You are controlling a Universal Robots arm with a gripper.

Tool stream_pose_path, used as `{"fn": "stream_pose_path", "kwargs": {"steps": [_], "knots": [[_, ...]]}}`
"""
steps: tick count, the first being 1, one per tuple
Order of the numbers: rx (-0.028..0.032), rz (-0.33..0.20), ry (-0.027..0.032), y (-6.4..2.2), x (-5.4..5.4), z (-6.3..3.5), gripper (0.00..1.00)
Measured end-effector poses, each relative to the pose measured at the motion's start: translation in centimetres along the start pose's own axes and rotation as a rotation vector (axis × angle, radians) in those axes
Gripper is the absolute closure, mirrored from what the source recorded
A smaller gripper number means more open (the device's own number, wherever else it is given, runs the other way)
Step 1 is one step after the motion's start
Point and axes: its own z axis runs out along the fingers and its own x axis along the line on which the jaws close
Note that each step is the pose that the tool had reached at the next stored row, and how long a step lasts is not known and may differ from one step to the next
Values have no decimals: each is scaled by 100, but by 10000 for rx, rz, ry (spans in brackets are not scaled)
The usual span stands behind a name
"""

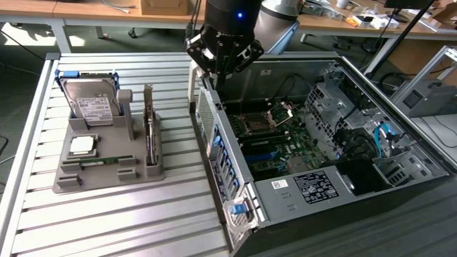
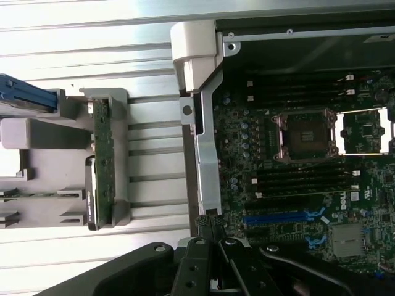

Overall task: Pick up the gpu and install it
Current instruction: 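Reach for the gpu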

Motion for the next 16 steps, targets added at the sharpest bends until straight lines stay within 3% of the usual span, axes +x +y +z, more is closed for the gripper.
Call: {"fn": "stream_pose_path", "kwargs": {"steps": [16], "knots": [[0,0,0,-4,57,-1,90]]}}
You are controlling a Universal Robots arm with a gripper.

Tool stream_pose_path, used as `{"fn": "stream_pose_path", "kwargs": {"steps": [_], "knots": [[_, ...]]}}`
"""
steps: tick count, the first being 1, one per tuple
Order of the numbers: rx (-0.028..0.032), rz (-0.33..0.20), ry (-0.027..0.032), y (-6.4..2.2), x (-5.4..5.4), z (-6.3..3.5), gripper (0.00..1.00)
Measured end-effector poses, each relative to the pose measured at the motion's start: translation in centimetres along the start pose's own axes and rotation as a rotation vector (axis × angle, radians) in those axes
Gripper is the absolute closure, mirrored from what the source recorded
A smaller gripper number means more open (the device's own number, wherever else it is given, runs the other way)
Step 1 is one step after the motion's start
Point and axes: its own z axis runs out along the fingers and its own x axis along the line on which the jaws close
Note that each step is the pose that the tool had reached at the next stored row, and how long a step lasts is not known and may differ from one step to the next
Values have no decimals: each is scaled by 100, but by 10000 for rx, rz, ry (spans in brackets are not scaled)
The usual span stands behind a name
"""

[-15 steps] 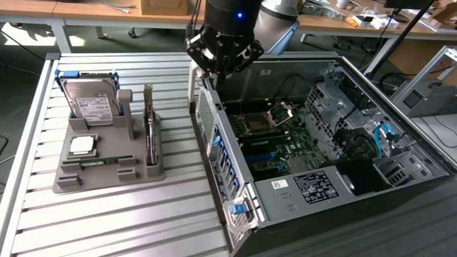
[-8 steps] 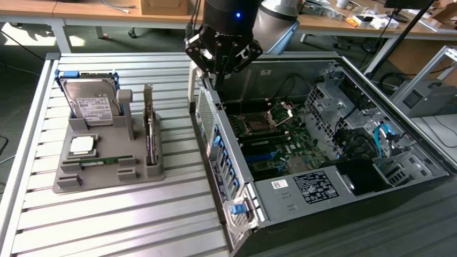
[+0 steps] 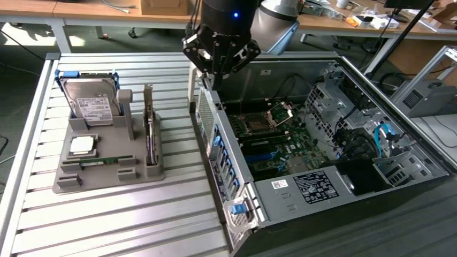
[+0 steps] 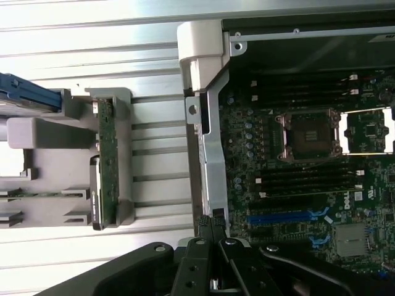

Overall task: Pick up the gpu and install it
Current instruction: 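Reach for the gpu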

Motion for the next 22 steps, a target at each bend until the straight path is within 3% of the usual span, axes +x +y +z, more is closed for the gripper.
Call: {"fn": "stream_pose_path", "kwargs": {"steps": [22], "knots": [[1,0,0,-6,79,-2,90]]}}
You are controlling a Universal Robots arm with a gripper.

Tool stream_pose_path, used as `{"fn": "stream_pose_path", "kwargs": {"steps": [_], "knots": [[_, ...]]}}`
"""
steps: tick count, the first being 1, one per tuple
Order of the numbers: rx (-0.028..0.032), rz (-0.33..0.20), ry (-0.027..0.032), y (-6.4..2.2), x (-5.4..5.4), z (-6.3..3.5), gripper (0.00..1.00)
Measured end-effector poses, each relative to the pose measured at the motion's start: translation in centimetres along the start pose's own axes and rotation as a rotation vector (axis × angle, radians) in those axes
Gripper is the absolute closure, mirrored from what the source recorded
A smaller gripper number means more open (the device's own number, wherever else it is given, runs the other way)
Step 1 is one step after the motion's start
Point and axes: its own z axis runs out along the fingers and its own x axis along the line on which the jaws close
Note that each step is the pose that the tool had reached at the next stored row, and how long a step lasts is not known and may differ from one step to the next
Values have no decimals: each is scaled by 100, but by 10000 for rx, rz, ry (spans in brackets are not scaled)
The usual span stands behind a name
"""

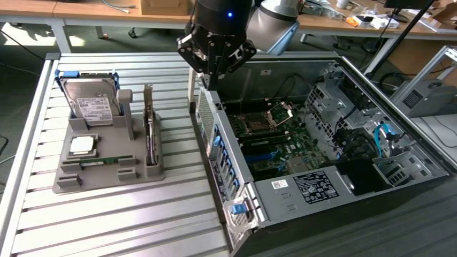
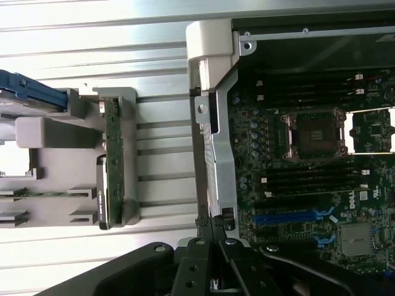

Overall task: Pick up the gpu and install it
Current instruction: 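Reach for the gpu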

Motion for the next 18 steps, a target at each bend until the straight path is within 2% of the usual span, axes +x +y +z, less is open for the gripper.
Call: {"fn": "stream_pose_path", "kwargs": {"steps": [18], "knots": [[0,0,0,-5,69,-2,90]]}}
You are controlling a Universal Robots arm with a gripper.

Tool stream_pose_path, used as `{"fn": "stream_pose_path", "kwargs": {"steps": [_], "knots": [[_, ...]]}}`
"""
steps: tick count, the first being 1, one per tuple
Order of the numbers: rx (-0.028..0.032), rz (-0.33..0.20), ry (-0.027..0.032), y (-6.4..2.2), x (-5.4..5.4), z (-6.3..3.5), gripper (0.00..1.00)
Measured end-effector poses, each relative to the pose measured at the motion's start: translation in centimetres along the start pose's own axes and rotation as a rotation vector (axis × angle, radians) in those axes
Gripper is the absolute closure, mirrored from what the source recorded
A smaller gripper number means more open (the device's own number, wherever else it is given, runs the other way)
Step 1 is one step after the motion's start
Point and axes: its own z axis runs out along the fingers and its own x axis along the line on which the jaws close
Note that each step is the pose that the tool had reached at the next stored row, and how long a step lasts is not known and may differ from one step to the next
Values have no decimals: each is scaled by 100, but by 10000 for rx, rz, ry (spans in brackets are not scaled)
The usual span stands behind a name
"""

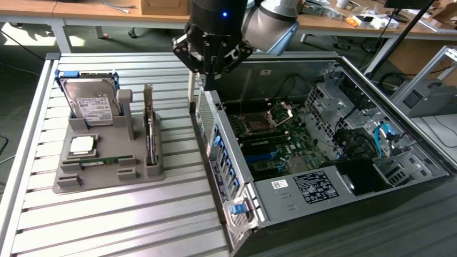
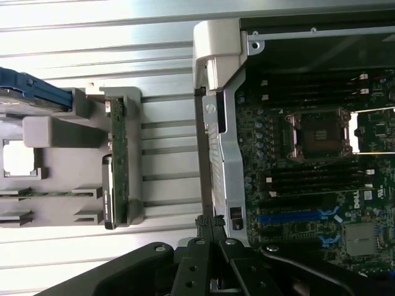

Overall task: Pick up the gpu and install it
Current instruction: 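Reach for the gpu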

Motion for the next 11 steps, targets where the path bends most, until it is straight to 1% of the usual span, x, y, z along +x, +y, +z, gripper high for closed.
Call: {"fn": "stream_pose_path", "kwargs": {"steps": [11], "knots": [[0,0,0,-3,40,-1,90]]}}
